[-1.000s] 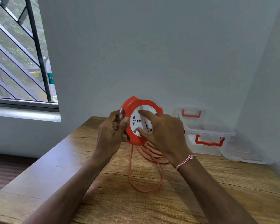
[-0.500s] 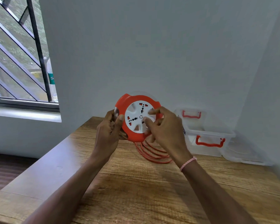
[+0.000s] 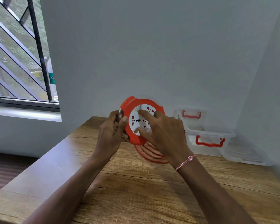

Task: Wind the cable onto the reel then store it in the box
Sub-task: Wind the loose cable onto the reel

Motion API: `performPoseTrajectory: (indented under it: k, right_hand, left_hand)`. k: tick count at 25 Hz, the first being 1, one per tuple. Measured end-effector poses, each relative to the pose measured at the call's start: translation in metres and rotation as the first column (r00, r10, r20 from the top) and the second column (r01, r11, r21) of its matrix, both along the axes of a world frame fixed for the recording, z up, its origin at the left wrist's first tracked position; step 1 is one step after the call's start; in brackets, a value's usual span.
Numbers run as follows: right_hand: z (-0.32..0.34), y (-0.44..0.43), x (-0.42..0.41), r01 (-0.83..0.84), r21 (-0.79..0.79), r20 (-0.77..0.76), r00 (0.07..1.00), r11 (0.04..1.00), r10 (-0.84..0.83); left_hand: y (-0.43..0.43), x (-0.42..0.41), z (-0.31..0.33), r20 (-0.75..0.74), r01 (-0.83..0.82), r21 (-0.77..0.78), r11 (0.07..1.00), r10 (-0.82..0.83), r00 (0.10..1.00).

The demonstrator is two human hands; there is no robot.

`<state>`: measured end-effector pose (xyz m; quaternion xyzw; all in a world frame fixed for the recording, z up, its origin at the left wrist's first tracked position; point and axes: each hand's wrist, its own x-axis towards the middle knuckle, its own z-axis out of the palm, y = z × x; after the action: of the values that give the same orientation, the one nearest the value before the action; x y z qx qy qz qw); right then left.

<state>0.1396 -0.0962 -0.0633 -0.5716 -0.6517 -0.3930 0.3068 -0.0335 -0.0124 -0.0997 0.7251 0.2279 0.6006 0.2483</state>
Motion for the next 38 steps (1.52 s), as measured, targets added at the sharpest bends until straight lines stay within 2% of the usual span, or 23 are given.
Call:
performPoseTrajectory:
  k: [2, 3, 4, 5, 6, 8, 9, 10, 11, 12, 13, 14, 15, 16, 18, 21, 26, 28, 33, 38]
  right_hand:
    - [0.003, 0.001, -0.007, -0.036, -0.007, -0.266, 0.963, 0.999, 0.033]
    - [0.003, 0.003, -0.01, -0.056, -0.007, -0.43, 0.902, 0.998, 0.048]
    - [0.004, 0.004, -0.014, -0.1, -0.016, -0.595, 0.801, 0.995, 0.071]
    - [0.005, 0.004, -0.017, -0.175, -0.021, -0.758, 0.645, 0.984, 0.099]
    - [0.005, 0.004, -0.02, -0.278, 0.001, -0.896, 0.427, 0.961, 0.124]
    - [0.007, 0.001, -0.021, -0.461, 0.114, -0.993, -0.02, 0.88, 0.118]
    - [0.009, -0.002, -0.021, -0.516, 0.145, -0.988, -0.118, 0.844, 0.098]
    - [0.011, -0.004, -0.019, -0.541, 0.136, -0.99, -0.102, 0.83, 0.097]
    - [0.012, -0.005, -0.015, -0.519, 0.071, -0.991, 0.057, 0.852, 0.118]
    - [0.014, -0.006, -0.009, -0.424, -0.021, -0.928, 0.346, 0.905, 0.14]
    - [0.016, -0.008, 0.0, -0.266, -0.054, -0.741, 0.657, 0.963, 0.14]
    - [0.018, -0.011, 0.008, -0.153, -0.009, -0.469, 0.873, 0.988, 0.131]
    - [0.019, -0.011, 0.014, -0.132, 0.027, -0.213, 0.968, 0.991, 0.135]
    - [0.018, -0.011, 0.018, -0.135, -0.002, -0.027, 0.99, 0.991, 0.135]
    - [0.012, -0.008, 0.018, -0.069, -0.1, 0.182, 0.98, 0.993, 0.086]
    - [0.01, -0.006, 0.015, 0.037, -0.082, 0.231, 0.973, 0.996, -0.017]
    - [0.01, -0.006, 0.017, 0.026, -0.076, 0.286, 0.958, 0.997, -0.003]
    - [0.009, -0.006, 0.018, 0.006, -0.064, 0.258, 0.966, 0.998, 0.011]
    - [0.002, -0.004, 0.011, -0.029, -0.093, 0.072, 0.997, 0.995, 0.036]
    - [-0.004, -0.002, 0.0, -0.014, -0.027, -0.029, 0.999, 1.0, 0.014]
  left_hand:
    - [-0.002, 0.001, 0.001, 0.013, 0.008, 0.013, 1.0, -0.008, 1.0]
    - [-0.003, 0.002, 0.001, 0.015, 0.011, 0.019, 1.0, -0.011, 1.0]
    - [-0.003, 0.002, 0.002, 0.013, 0.011, 0.024, 1.0, -0.011, 1.0]
    - [-0.003, 0.003, 0.002, 0.008, 0.01, 0.028, 1.0, -0.01, 1.0]
    - [-0.003, 0.004, 0.002, 0.005, 0.008, 0.031, 0.999, -0.008, 1.0]
    - [-0.002, 0.004, 0.0, 0.008, -0.012, 0.039, 0.999, 0.012, 1.0]
    - [-0.001, 0.004, 0.0, 0.012, -0.024, 0.036, 0.999, 0.023, 1.0]
    - [0.001, 0.003, 0.0, 0.02, -0.033, 0.024, 0.999, 0.033, 0.999]
    - [0.003, 0.002, 0.0, 0.033, -0.036, 0.003, 0.999, 0.036, 0.999]
    - [0.005, 0.001, 0.0, 0.047, -0.035, -0.017, 0.999, 0.036, 0.998]
    - [0.006, 0.0, 0.0, 0.059, -0.034, -0.034, 0.999, 0.036, 0.998]
    - [0.007, 0.0, 0.001, 0.066, -0.036, -0.046, 0.998, 0.039, 0.997]
    - [0.007, -0.001, 0.001, 0.07, -0.036, -0.053, 0.998, 0.039, 0.997]
    - [0.007, -0.001, 0.002, 0.071, -0.036, -0.054, 0.998, 0.04, 0.997]
    - [0.005, -0.001, 0.002, 0.062, -0.039, -0.039, 0.998, 0.041, 0.997]
    - [0.006, -0.002, 0.002, 0.051, -0.029, -0.044, 0.999, 0.031, 0.998]
    - [0.008, -0.001, 0.001, 0.037, -0.028, -0.062, 0.998, 0.031, 0.999]
    - [0.008, -0.001, 0.001, 0.031, -0.037, -0.067, 0.997, 0.04, 0.999]
    - [0.004, 0.0, 0.002, 0.038, -0.039, -0.041, 0.998, 0.041, 0.998]
    - [0.003, 0.001, -0.001, 0.019, -0.051, -0.006, 0.999, 0.051, 0.998]
